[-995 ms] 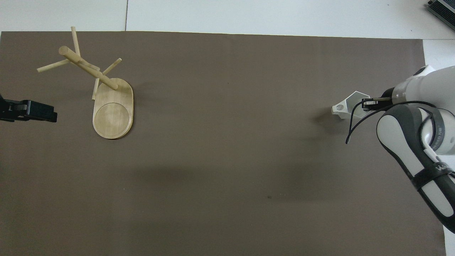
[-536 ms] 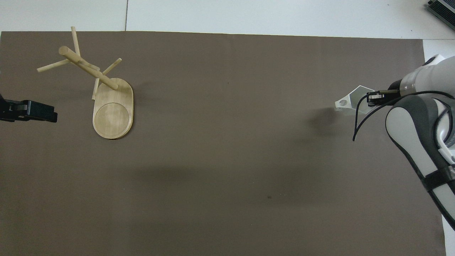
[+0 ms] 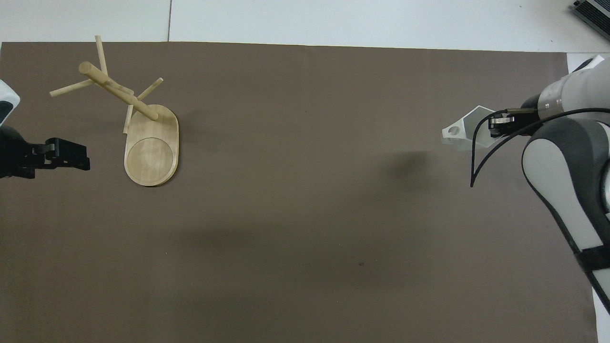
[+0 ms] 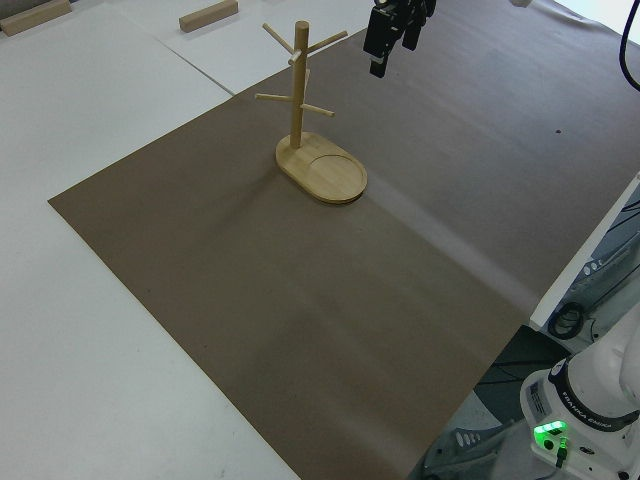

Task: Hang cup on rack
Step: 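Lift the cup with the right gripper while the left gripper advances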

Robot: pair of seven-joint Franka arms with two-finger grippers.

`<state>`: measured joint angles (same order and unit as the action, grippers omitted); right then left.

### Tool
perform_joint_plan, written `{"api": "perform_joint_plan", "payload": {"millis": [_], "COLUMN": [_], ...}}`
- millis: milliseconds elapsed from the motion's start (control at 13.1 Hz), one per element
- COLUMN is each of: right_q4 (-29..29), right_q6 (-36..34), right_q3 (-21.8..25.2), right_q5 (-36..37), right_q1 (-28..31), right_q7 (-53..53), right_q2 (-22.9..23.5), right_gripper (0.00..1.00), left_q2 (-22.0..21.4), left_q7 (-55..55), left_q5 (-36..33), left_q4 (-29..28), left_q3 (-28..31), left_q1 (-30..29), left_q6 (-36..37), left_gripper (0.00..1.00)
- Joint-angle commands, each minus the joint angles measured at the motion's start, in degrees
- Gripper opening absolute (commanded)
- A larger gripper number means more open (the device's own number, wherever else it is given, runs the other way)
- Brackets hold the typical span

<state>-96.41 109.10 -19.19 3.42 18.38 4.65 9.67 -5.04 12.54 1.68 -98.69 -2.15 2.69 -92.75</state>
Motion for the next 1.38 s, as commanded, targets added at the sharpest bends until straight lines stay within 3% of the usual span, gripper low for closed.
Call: {"api": "perform_joint_plan", "payload": {"millis": [0,77,536,765,1071,1301], "right_q4": [3.59,4.64,9.48,10.19,11.16,11.24], "right_q6": [-4.58,-6.08,-12.33,-13.13,-13.30,-15.66], "right_q3": [-0.58,-0.58,-1.02,-0.50,0.73,0.65], "right_q5": [0.01,-0.08,0.01,0.18,0.80,-0.08], "right_q1": [0.52,0.52,0.87,1.66,1.83,1.66], "right_q7": [0.80,0.80,0.27,-2.96,-9.12,-10.10], "right_q2": [0.18,0.18,0.26,0.26,0.35,0.00], "right_gripper": [0.00,0.00,0.00,0.00,0.00,0.00], "left_q2": [-3.39,-3.92,-6.47,-8.14,-8.06,-8.06], "left_q7": [7.81,11.07,30.14,36.20,49.57,58.79], "left_q5": [6.27,10.84,12.56,22.20,25.47,33.20], "left_q4": [-4.75,-5.63,-10.28,-13.54,-13.55,-14.07], "left_q3": [0.04,0.47,-0.75,-0.67,-0.75,-0.67], "left_q1": [-0.40,-0.67,1.87,1.17,1.35,0.03], "left_q6": [-1.03,-1.47,-2.78,-3.22,-4.81,-6.99], "left_gripper": [1.00,1.00,1.00,1.00,1.00,1.00]}}
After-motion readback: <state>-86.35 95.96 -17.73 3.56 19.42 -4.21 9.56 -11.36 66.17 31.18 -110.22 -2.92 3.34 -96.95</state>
